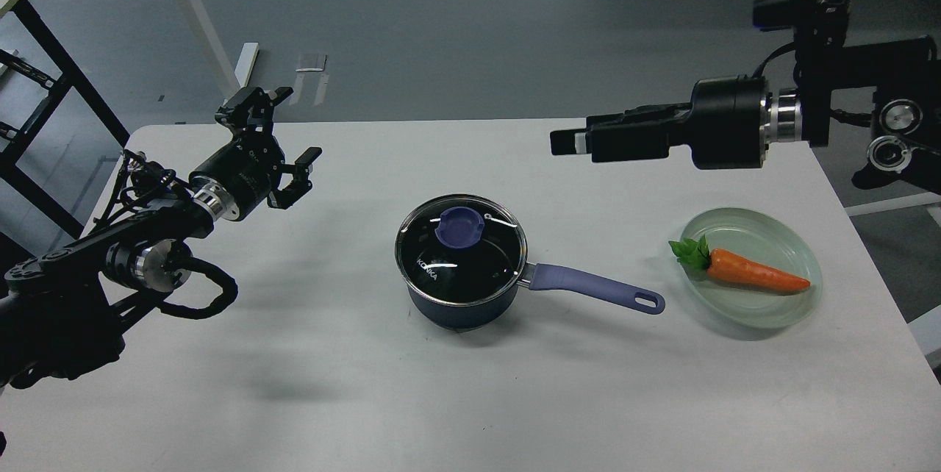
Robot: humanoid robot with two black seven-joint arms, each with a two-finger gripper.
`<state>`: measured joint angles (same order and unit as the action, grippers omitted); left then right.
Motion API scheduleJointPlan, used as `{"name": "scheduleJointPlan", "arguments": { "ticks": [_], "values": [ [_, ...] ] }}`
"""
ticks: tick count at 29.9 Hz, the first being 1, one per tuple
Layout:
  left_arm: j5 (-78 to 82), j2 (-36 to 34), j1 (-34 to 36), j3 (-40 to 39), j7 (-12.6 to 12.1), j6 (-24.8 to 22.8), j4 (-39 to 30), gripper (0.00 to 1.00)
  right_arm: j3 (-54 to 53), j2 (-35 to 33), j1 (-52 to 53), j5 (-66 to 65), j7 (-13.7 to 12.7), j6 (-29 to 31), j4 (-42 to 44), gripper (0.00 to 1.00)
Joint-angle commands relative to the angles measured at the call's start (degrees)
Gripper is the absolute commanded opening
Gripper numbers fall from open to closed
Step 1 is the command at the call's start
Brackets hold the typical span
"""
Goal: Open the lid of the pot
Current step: 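Move the right gripper forward toward the purple pot handle, then lower the right gripper onto the purple pot handle and grasp it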
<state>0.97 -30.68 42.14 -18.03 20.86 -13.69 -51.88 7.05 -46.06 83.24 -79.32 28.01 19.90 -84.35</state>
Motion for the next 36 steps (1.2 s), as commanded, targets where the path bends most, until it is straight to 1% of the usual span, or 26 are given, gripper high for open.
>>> {"name": "scheduleJointPlan", "arguments": {
  "ticks": [1, 3, 9, 17, 25, 31, 36],
  "values": [
    [0.3, 0.1, 0.0, 0.0, 0.0, 0.3, -0.1, 1.0, 3.3, 1.7, 2.1, -10.7, 0.0, -1.4, -2.0, 1.0],
    [1.5, 0.3, 0.0, 0.0, 0.0, 0.4, -0.1, 1.0, 5.5, 2.6, 2.9, -13.7, 0.0, -2.3, -2.8, 1.0],
    [3.2, -0.2, 0.0, 0.0, 0.1, 0.4, -1.5, 1.0, 11.8, 5.2, 2.5, -16.6, 0.0, -4.4, -2.5, 1.0],
    [3.2, -0.1, -0.1, -0.1, 0.1, 0.5, -1.5, 1.0, 12.3, 11.0, -0.1, -16.7, 0.0, -5.0, 4.9, 1.0],
    [3.2, 0.3, 0.0, -0.1, 0.1, 0.6, -1.5, 1.0, 12.5, 13.2, -3.8, -16.7, 0.0, -5.0, 6.9, 0.98],
    [3.2, 0.5, 0.0, -0.2, 0.1, 0.7, -1.5, 1.0, 13.9, 15.2, -4.2, -16.9, 0.0, -5.0, 7.8, 0.94],
    [3.1, 0.4, 0.2, -0.3, 0.1, 1.0, -1.5, 1.0, 15.3, 17.8, -4.2, -17.1, 0.0, -5.0, 10.9, 0.93]
  ]
}}
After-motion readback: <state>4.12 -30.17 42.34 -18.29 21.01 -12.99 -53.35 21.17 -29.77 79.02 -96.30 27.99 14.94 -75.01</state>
